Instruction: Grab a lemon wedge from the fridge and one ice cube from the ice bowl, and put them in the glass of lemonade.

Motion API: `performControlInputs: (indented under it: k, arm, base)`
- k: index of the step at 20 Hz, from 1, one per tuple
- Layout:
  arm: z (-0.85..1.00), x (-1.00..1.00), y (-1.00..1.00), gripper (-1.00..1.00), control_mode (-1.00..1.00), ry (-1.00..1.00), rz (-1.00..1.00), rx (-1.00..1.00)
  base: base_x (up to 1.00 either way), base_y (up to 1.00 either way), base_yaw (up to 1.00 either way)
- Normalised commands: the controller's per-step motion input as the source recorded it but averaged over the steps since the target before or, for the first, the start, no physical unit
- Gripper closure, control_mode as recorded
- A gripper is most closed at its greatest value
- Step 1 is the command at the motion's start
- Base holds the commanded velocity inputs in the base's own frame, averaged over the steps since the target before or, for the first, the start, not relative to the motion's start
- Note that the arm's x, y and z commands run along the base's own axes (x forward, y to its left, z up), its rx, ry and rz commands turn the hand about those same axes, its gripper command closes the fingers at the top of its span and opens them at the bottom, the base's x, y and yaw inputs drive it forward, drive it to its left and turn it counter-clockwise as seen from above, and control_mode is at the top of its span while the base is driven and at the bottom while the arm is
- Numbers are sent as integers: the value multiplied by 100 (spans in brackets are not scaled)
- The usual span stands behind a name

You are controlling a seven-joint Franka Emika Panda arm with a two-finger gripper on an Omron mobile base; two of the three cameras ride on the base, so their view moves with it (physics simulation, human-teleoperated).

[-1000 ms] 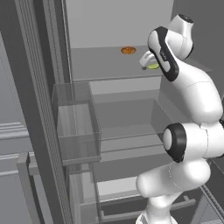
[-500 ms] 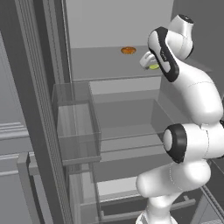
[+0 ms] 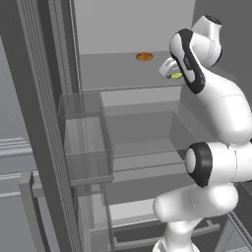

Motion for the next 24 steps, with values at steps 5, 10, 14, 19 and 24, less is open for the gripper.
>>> performControlInputs:
  k: [5, 10, 14, 19, 24]
  arm:
    - [0, -100, 5, 100, -100, -13, -6, 2]
    - [-19, -100, 25, 100, -100, -3, -14, 0]
    - [-43, -100, 28, 100, -100, 6, -20, 0]
    - [-68, -100, 17, 100, -100, 17, -24, 0]
    - [-65, -100, 1, 100, -100, 15, -20, 1]
  base:
    - [0, 0, 0]
    - [0, 0, 0]
    - [0, 0, 0]
    - [0, 0, 0]
    - [0, 0, 0]
